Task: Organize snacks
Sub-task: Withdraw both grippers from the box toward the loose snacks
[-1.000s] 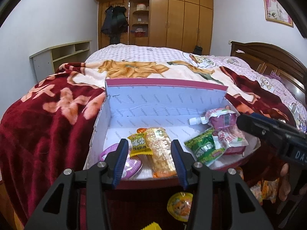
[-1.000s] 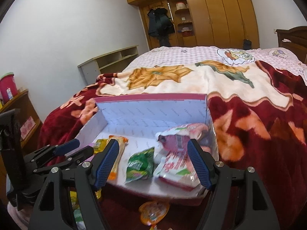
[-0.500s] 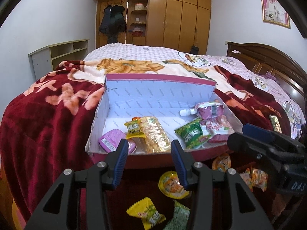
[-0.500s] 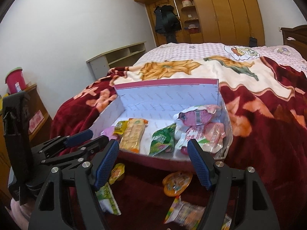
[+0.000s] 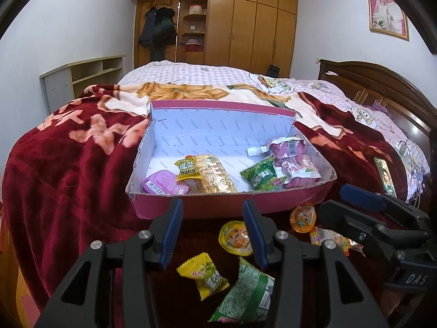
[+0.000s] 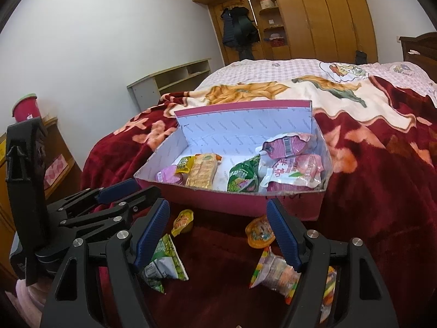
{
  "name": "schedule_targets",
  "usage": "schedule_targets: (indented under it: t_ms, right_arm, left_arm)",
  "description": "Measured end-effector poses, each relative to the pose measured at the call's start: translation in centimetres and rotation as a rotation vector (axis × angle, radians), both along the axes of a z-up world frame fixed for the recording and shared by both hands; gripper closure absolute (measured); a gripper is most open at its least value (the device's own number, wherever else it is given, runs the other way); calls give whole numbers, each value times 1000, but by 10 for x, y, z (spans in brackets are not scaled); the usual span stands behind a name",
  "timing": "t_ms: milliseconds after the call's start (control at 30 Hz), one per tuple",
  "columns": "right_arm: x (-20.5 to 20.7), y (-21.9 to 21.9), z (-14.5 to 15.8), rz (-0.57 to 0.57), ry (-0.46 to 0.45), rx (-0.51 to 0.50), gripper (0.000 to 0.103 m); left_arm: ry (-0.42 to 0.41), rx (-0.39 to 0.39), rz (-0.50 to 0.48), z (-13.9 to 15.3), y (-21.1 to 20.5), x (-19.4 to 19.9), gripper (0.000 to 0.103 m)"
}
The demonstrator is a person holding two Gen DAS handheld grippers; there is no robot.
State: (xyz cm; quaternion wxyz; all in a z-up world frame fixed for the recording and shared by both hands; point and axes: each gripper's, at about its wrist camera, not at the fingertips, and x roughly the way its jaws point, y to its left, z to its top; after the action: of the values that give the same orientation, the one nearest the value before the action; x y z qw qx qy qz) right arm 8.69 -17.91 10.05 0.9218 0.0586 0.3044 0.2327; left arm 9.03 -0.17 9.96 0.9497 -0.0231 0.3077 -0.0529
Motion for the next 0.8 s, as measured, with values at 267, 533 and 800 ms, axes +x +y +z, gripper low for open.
schedule_targets:
  t_ms: [267, 533, 800]
  right_arm:
    - [-10, -3, -6, -6, 15, 6, 28]
    - [-17, -7, -11, -14, 26, 11, 28]
    - [-19, -13, -18, -22, 44, 23, 28]
  left_arm:
    - [13, -10, -4, -4, 2, -12, 55]
    - [26, -14, 1, -9, 7, -20, 55]
    - [43, -6, 14, -15, 13, -23, 55]
